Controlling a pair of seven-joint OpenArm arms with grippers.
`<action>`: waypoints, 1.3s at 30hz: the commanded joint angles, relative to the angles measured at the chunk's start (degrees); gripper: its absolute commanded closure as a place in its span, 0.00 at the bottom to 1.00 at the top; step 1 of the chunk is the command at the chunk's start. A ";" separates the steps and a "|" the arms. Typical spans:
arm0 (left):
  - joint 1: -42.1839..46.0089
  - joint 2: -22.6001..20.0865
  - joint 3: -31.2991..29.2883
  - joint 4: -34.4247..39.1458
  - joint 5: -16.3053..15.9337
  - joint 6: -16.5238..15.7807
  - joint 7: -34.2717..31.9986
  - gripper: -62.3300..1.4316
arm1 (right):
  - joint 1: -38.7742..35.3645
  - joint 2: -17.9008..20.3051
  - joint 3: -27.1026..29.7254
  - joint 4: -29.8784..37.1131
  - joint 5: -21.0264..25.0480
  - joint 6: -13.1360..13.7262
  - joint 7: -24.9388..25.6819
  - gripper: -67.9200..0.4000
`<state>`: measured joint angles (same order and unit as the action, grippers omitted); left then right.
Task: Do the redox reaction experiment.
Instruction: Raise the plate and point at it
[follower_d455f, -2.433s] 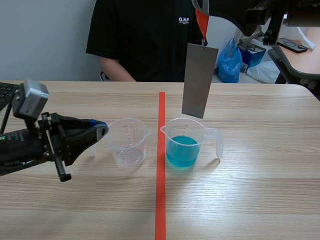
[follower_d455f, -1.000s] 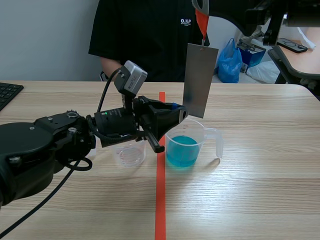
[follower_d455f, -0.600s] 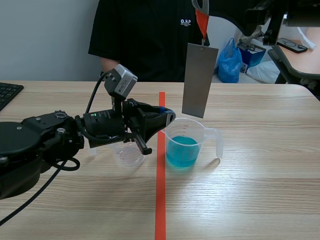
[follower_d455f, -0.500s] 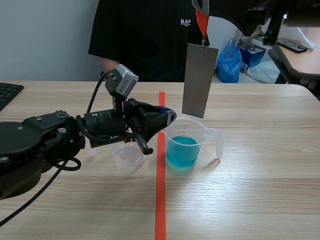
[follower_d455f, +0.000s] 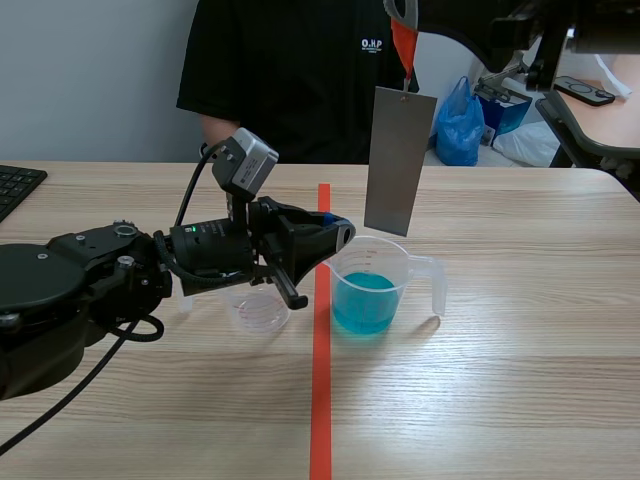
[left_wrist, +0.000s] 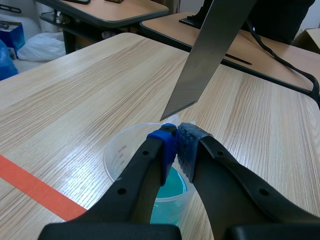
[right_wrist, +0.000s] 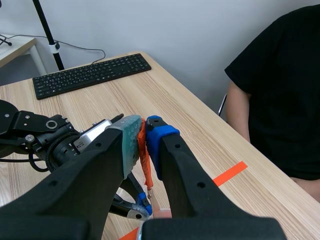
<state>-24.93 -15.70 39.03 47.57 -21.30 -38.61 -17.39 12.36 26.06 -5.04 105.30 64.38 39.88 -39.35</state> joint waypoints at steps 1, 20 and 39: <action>-0.79 0.28 -0.26 1.07 -0.79 -0.07 -0.76 0.91 | 1.09 0.44 0.59 0.85 0.85 0.00 0.85 0.97; -0.81 0.28 -0.26 1.07 -0.79 -0.07 -0.79 0.91 | 1.09 0.44 0.59 0.85 0.85 0.02 0.87 0.97; 1.29 -6.25 -2.91 1.14 -0.81 0.46 -2.54 0.91 | 1.09 0.44 0.59 0.85 0.85 0.02 0.85 0.97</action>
<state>-23.77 -21.02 37.54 47.57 -21.30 -37.98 -18.59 12.36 26.06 -5.04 105.30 64.38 39.88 -39.35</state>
